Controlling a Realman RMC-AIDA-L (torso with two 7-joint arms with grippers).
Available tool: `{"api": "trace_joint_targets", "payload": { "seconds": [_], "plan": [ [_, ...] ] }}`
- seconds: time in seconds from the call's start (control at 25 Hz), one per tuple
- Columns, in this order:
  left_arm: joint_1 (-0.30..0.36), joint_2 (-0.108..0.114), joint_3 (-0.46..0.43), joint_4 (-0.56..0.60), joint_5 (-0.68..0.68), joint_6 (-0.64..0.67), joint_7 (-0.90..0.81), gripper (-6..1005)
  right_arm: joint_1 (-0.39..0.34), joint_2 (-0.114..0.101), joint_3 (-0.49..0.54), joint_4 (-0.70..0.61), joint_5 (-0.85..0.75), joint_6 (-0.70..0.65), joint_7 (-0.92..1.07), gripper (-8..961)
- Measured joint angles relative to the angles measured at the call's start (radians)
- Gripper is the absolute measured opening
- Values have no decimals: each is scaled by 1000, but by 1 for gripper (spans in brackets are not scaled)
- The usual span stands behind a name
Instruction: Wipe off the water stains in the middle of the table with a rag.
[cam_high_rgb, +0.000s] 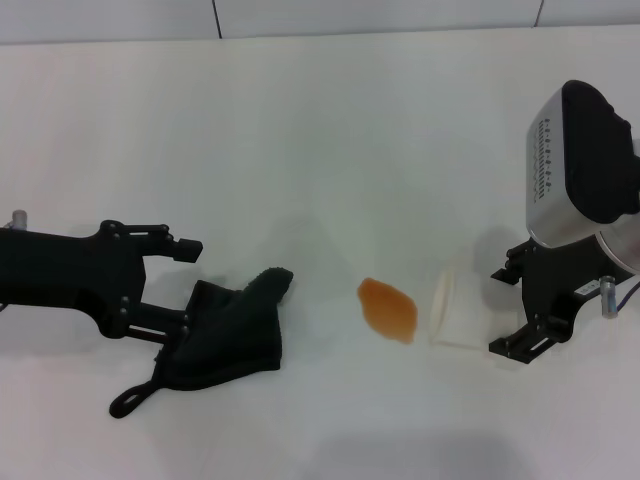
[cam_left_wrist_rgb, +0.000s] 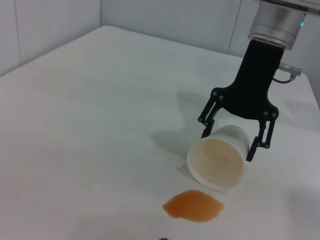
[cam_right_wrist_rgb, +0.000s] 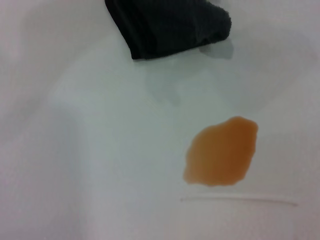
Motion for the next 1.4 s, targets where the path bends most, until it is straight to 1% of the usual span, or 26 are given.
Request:
{"api": "trace_joint_targets", "payload": {
  "seconds": [0.52, 0.64, 0.8, 1.0, 1.12, 1.24, 1.4],
  "plan": [
    [3, 0, 0, 0, 0, -13, 7, 887, 0, -1, 25, -14, 1, 1, 24, 767],
    [4, 0, -3, -1, -3, -14, 16, 887, -11, -1, 74, -24, 16, 1, 23, 757],
    [6, 0, -3, -2, -6, -15, 20, 887, -50, -2, 145, -43, 66, 19, -7, 736],
    [7, -1, -3, -11, -6, -19, 24, 887, -112, -3, 244, -31, 198, 60, -113, 701],
    [6, -1, -4, -12, -6, -23, 24, 887, -154, -4, 308, 20, 306, 94, -216, 678],
    [6, -2, -3, -12, -6, -25, 24, 887, -176, -5, 357, 106, 405, 133, -321, 661],
    [4, -2, -3, -12, -6, -25, 19, 888, -181, -5, 435, 293, 532, 165, -501, 661]
  ]
}}
